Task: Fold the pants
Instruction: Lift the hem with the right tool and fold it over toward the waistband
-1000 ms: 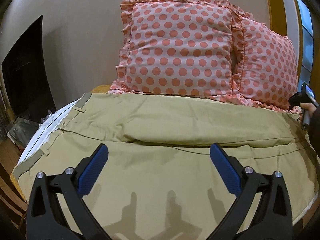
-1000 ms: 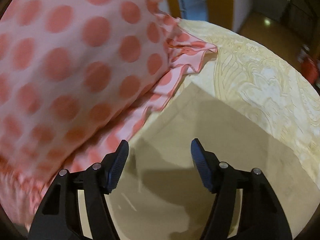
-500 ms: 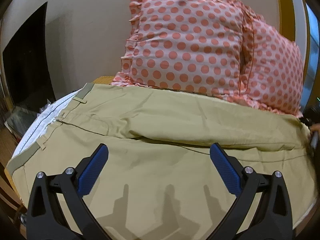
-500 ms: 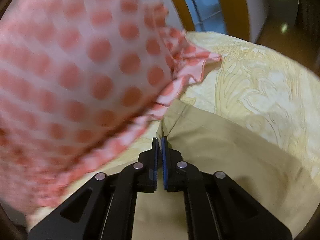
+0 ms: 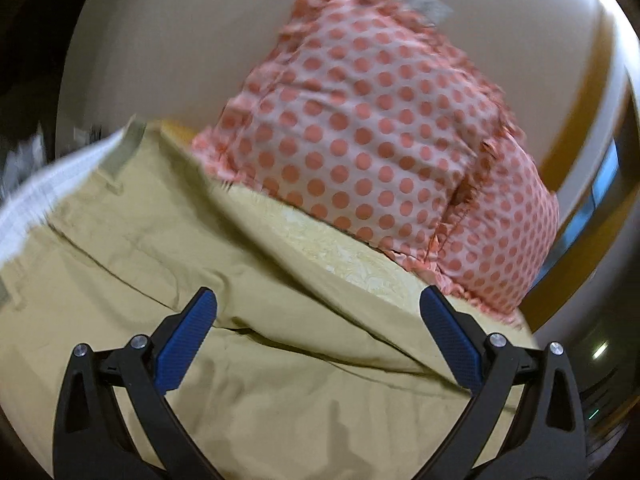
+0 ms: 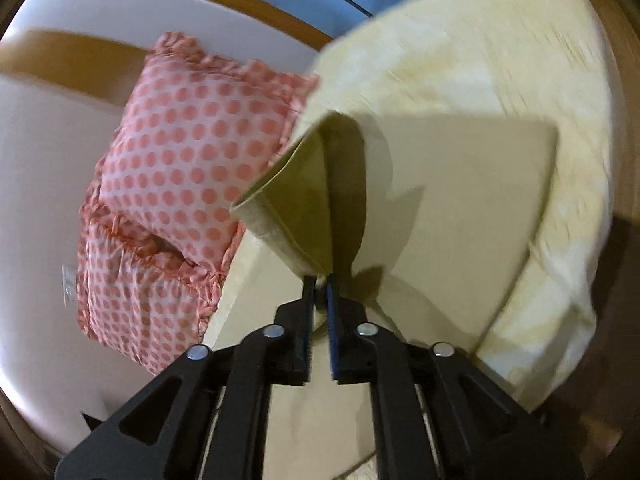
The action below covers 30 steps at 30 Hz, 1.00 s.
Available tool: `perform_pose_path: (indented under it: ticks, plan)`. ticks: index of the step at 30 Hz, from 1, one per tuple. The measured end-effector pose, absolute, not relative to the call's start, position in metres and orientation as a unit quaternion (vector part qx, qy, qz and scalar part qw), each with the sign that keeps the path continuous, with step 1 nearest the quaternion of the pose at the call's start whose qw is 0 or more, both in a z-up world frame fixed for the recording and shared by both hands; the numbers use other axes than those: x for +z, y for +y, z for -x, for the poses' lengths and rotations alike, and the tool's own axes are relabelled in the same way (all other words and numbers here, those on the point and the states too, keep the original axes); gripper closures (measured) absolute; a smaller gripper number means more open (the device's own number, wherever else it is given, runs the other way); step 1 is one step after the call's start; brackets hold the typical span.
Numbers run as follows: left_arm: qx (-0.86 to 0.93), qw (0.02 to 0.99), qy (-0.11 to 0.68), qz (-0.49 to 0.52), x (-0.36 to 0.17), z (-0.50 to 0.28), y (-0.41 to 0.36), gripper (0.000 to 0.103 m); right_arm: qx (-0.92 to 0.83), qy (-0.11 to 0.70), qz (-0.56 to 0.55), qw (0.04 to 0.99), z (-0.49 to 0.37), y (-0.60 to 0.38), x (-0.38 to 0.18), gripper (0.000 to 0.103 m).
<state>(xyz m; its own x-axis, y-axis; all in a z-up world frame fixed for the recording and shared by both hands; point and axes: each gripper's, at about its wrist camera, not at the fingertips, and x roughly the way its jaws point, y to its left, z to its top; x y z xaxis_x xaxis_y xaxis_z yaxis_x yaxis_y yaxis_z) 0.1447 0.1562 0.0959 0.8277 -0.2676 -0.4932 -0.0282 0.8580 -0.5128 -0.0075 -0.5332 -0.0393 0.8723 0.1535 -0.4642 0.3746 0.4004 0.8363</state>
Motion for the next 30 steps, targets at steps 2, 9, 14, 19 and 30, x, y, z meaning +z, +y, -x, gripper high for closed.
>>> perform_pose_path:
  ticks: [2, 9, 14, 19, 30]
  plan:
    - [-0.063, 0.906, 0.304, 0.288, 0.089, -0.156, 0.167, 0.002, -0.07, 0.238, -0.53, 0.811, 0.007, -0.53, -0.033, 0.069]
    - [-0.017, 0.898, 0.336, 0.285, 0.081, -0.196, 0.185, 0.002, -0.071, 0.203, -0.525, 0.824, 0.001, -0.543, -0.035, 0.101]
    - [0.019, 0.882, 0.381, 0.277, 0.071, -0.247, 0.191, 0.003, -0.06, 0.184, -0.51, 0.838, -0.002, -0.544, -0.023, 0.101]
    - [0.044, 0.864, 0.435, 0.251, 0.049, -0.304, 0.188, 0.04, -0.058, 0.183, -0.513, 0.837, -0.005, -0.546, -0.022, 0.101]
    - [-0.018, 0.902, 0.356, 0.245, 0.101, -0.166, 0.189, 0.099, -0.064, 0.149, -0.498, 0.852, 0.021, -0.562, -0.002, 0.101]
